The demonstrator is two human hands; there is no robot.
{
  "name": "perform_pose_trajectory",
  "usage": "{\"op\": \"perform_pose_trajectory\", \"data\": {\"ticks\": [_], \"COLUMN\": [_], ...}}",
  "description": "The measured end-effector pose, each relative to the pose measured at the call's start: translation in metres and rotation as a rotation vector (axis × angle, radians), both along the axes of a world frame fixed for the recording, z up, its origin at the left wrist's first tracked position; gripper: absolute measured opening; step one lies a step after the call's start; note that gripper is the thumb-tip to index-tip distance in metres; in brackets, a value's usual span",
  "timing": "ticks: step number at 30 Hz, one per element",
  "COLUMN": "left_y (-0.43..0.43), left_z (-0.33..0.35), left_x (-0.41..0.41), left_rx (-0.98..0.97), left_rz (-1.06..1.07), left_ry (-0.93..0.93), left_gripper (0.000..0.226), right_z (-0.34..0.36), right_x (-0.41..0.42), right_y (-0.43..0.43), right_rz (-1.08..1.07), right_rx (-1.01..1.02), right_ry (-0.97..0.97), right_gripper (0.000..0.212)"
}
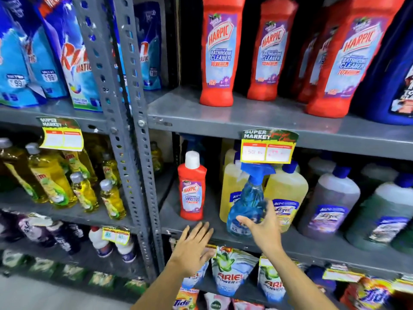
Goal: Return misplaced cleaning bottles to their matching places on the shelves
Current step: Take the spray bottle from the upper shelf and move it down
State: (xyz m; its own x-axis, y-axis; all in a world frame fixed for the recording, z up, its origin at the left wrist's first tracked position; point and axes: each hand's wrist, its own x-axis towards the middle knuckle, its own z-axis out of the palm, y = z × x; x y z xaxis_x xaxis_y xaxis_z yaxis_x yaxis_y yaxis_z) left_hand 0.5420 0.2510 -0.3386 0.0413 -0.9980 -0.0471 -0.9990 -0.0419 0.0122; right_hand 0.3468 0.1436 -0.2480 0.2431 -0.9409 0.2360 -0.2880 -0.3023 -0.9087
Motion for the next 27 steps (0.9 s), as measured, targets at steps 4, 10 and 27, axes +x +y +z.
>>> {"op": "perform_pose_trajectory", "data": {"ticks": [4, 10, 27], "left_y": [0.002, 0.004, 0.002], "left_z": [-0.005, -0.004, -0.012], "left_x": [0.003, 0.004, 0.007], "left_rx": [-0.042, -0.074, -0.076], "left_rz": [-0.009, -0.029, -0.013], "left_ry": [0.065, 0.086, 0.039], "left_gripper": [0.064, 0.065, 0.064], "right_z": [-0.014, -0.019, 0.039], "right_x": [0.006, 0.012, 0.088], "right_y": [-0.007, -0.016, 0.044], "right_rz": [0.009, 0.040, 0.133], "right_rx": [0.010, -0.012, -0.221], "right_ry": [0.008, 0.051, 0.065], "right_gripper": [0.068, 0.072, 0.065]}}
